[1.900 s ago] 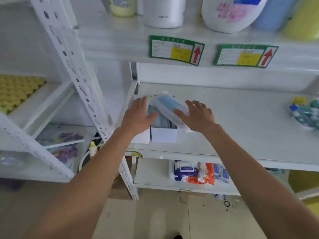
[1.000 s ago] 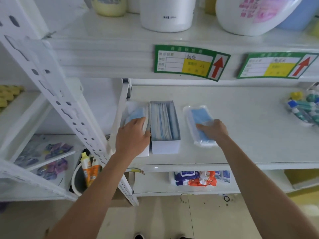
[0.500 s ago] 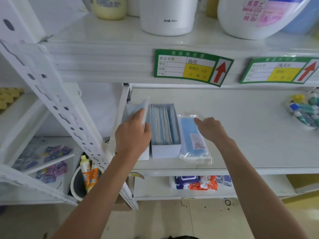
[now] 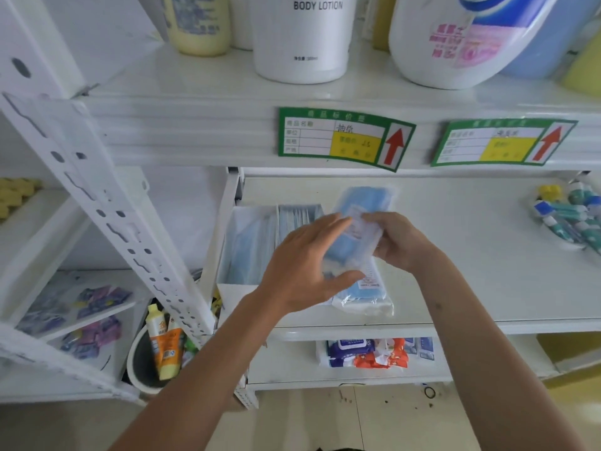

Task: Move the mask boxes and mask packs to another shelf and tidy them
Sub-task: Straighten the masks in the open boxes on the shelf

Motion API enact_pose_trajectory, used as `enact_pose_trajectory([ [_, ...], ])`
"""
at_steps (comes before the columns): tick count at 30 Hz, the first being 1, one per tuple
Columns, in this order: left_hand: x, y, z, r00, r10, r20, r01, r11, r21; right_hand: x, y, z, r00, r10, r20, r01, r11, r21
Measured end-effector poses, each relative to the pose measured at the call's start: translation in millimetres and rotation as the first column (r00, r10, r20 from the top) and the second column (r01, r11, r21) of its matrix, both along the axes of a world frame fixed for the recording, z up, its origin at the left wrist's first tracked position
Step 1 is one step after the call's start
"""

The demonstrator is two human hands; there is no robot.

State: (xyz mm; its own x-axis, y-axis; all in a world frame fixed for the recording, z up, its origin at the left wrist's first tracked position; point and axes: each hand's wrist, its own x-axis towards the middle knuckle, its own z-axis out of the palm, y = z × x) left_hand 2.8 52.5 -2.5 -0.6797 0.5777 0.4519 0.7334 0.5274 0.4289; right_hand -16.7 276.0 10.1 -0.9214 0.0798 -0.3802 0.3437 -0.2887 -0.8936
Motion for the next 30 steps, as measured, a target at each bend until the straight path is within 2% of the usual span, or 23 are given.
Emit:
enact_pose_trajectory([
  [4,-16.8,-35.8,-9.8,0.983,0.174,0.059,-0.179,0.98,0.085,7.6,39.9,-21.4,0.991,-0.09,0.097,0.087,0.996,0.033],
  [7,-29.1,-61.6,-23.3,0.938,0.285,0.196,-0.283,0.958,-0.039,10.7,49.7,-38.5,0.981,-0.046,0.191,0.018,0.989,0.146],
  [9,-29.0,-69.5,-32.6,0.927,0.308,0.215,-0.279,0.948,-0.155,7.9,45.6,-51.2,0.971,0.01,0.24,-0.072,0.965,0.251],
  [11,-25.0,-71.3,-39.5,0.93,0.313,0.192,-0.274,0.94,-0.203,2.7,35.6,-64.5,0.965,-0.005,0.261,-0.117,0.885,0.45],
  [15,-18.9,-72.2,-40.8,0.931,0.336,0.14,-0.304,0.929,-0.21,-2.1,10.4,-88.0,0.971,-0.172,0.165,-0.002,0.688,0.726],
  [17,-15.2,-75.6,-40.5,0.928,0.371,0.043,-0.352,0.908,-0.227,-2.0,6.3,-93.4,0.97,-0.209,0.127,0.027,0.607,0.794],
  [19,-9.1,-79.0,-41.6,0.912,0.41,-0.003,-0.401,0.89,-0.217,-1.2,5.4,-95.4,0.971,-0.223,0.091,0.064,0.605,0.794],
  [21,-2.6,-80.8,-45.2,0.906,0.422,0.013,-0.411,0.889,-0.203,-0.4,3.8,-94.0,0.972,-0.221,0.075,0.066,0.568,0.82],
  [23,0.8,-80.5,-47.8,0.9,0.434,0.04,-0.42,0.889,-0.184,-1.4,-2.8,-86.4,0.975,-0.22,0.018,0.089,0.469,0.879],
  [25,0.7,-80.0,-48.0,0.892,0.447,0.067,-0.43,0.885,-0.177,-2.3,-19.2,-70.6,0.975,-0.168,-0.145,0.203,0.409,0.89],
  [27,0.8,-80.5,-47.6,0.887,0.456,0.079,-0.435,0.88,-0.191,-2.0,-44.7,-52.0,0.945,-0.012,-0.326,0.3,0.421,0.856],
  [28,1.2,-81.0,-47.6,0.884,0.461,0.076,-0.439,0.876,-0.2,-1.1,-59.8,-43.4,0.921,0.097,-0.378,0.302,0.435,0.848],
  [30,2.6,-82.6,-48.0,0.878,0.474,0.062,-0.453,0.866,-0.213,3.2,-92.5,-31.6,0.851,0.359,-0.382,0.214,0.427,0.879],
])
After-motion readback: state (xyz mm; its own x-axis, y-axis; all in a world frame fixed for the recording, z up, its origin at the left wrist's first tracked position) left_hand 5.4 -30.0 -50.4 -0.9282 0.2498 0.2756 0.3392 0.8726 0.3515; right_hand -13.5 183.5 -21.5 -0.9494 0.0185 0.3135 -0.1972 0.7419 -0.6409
